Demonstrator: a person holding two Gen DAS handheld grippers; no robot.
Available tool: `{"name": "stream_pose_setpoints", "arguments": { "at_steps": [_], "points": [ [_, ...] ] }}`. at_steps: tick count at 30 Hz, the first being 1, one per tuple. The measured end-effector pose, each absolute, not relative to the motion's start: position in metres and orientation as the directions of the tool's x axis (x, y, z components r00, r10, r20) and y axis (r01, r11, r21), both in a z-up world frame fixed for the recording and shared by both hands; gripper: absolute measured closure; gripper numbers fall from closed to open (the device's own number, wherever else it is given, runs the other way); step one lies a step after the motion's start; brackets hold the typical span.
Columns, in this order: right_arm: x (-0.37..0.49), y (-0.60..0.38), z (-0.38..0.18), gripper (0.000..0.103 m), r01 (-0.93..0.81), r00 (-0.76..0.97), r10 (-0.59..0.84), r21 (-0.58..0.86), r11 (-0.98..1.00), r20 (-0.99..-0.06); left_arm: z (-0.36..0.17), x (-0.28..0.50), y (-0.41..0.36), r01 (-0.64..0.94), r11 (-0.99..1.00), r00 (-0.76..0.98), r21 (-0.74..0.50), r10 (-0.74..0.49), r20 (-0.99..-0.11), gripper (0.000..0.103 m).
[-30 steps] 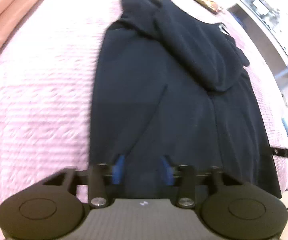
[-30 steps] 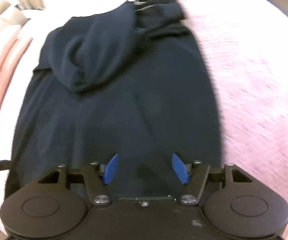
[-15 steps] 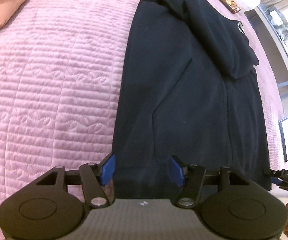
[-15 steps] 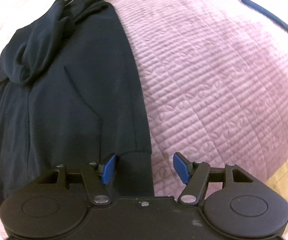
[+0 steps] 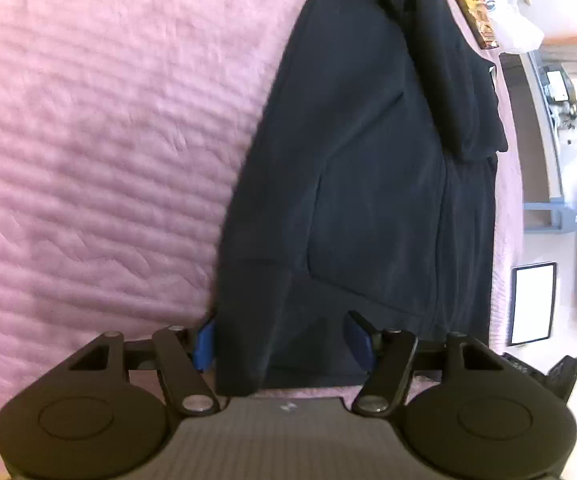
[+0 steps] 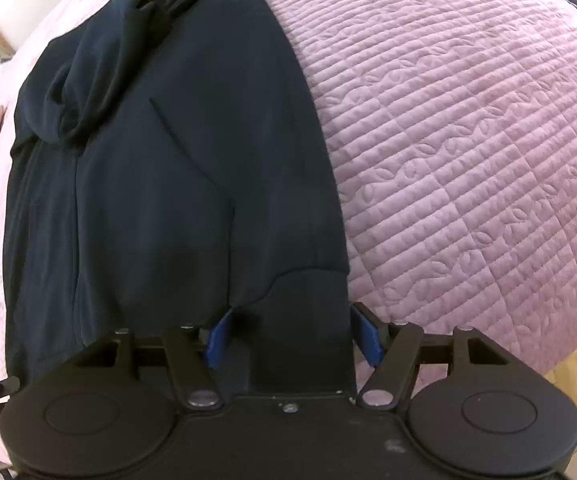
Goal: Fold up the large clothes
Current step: 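Grasp the hood end of the hoodie with both grippers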
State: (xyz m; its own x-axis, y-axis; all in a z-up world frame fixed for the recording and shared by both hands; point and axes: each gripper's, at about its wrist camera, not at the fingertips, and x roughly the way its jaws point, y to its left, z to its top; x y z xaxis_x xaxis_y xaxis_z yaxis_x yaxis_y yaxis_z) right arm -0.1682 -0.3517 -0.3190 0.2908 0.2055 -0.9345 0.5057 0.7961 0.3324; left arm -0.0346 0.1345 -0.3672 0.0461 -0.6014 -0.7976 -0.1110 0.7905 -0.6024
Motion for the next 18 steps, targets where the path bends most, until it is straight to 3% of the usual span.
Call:
{"name": "stream_pose_setpoints", "arguments": {
  "at_steps": [1,2,3,4,9,18],
  "points": [
    [-0.167,-0.35,-0.319,0.045,0.496,0.287,0.21,0.333,0.802,-0.934,-0.368,-0.037,0.133,-0.113,0.793,0.063,-0.598,-0.595,-0.801,0.047],
    [-0.165,-0.348,-0.318,0.063,0.488,0.285,0.22,0.339,0.805,-0.933,-0.369,-0.039,0.133,-0.117,0.797,0.075,-0.593,-0.588,-0.805,0.055],
    [-0.164,-0.348,-0.318,0.078,0.478,0.279,0.23,0.342,0.809,-0.932,-0.37,-0.04,0.133,-0.126,0.804,0.084,-0.581,-0.575,-0.814,0.083],
    [-0.162,-0.347,-0.316,0.084,0.464,0.284,0.239,0.351,0.813,-0.928,-0.371,-0.041,0.133,-0.135,0.811,0.091,-0.569,-0.562,-0.822,0.092],
    [-0.152,-0.356,-0.294,0.091,0.421,0.35,0.268,0.406,0.811,-0.898,-0.344,-0.031,0.136,-0.111,0.777,0.184,-0.619,-0.596,-0.781,0.094],
    [-0.072,-0.41,-0.238,0.093,0.357,0.547,0.262,0.505,0.786,-0.795,-0.257,0.052,0.113,0.039,0.721,0.418,-0.692,-0.641,-0.644,0.095]
  ]
}}
